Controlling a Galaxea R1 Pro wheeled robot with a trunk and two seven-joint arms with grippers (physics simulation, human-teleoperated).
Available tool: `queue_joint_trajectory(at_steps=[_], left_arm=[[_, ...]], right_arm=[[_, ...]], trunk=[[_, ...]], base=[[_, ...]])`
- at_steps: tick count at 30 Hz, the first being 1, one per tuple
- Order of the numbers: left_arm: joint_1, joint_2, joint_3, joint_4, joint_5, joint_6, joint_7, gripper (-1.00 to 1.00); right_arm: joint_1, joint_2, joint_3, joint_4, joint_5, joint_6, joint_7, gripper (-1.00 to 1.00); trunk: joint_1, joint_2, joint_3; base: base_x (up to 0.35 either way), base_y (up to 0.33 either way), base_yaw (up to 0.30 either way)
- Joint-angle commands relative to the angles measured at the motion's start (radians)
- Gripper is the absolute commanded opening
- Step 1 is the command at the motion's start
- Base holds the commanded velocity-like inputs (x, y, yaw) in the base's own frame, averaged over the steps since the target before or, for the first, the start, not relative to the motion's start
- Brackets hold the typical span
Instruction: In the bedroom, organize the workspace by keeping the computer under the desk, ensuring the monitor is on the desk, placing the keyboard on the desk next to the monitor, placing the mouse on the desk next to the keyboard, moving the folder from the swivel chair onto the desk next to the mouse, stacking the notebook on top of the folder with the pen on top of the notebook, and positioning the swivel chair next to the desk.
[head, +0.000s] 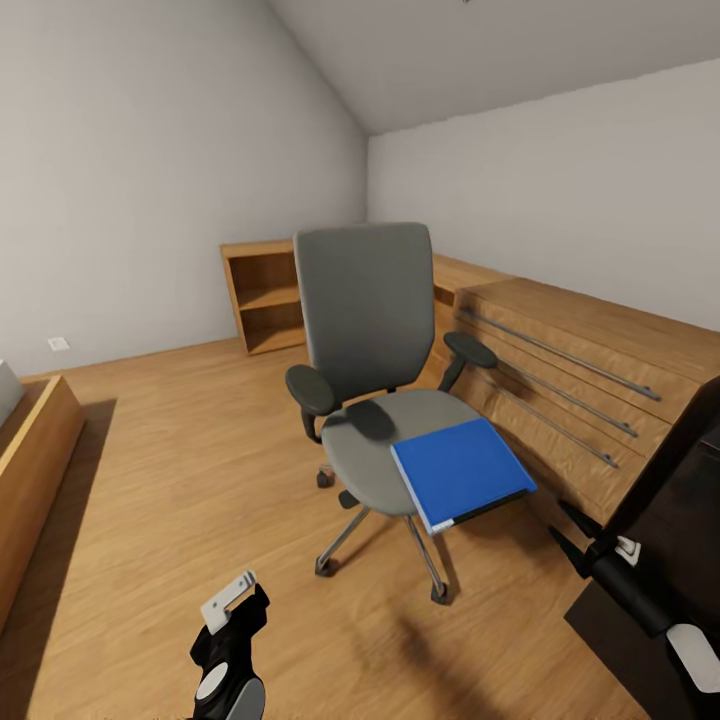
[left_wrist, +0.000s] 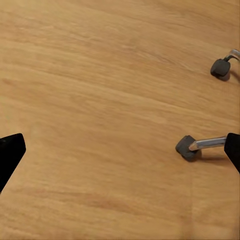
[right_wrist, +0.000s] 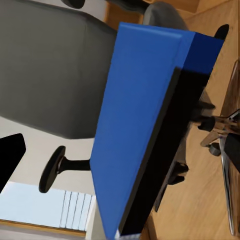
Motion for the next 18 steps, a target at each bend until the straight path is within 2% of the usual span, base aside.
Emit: queue_joint_trajectory(at_steps=[1,14,18], left_arm=[[-0.001,0.000,-0.003,0.000,0.010,-0.008,0.004,1.00],[-0.001,0.000,-0.003,-0.001,0.009,-0.008,0.004,1.00],[-0.001,0.000,-0.002,-0.001,0.009,-0.008,0.004,1.00]], right_arm=[[-0.001,0.000,-0.001,0.000,-0.004,0.006,0.001,1.00],[-0.001,0.000,0.001,0.000,-0.004,0.006,0.000,1.00],[-0.001,0.000,0.001,0.000,0.000,0.006,0.000,1.00]], trunk=[[0.004,-0.008,-0.004],[0.054,-0.099,-0.045],[0.055,-0.100,-0.060]], base=[[0.000,0.000,0.000],[0.000,0.000,0.000],[0.000,0.000,0.000]])
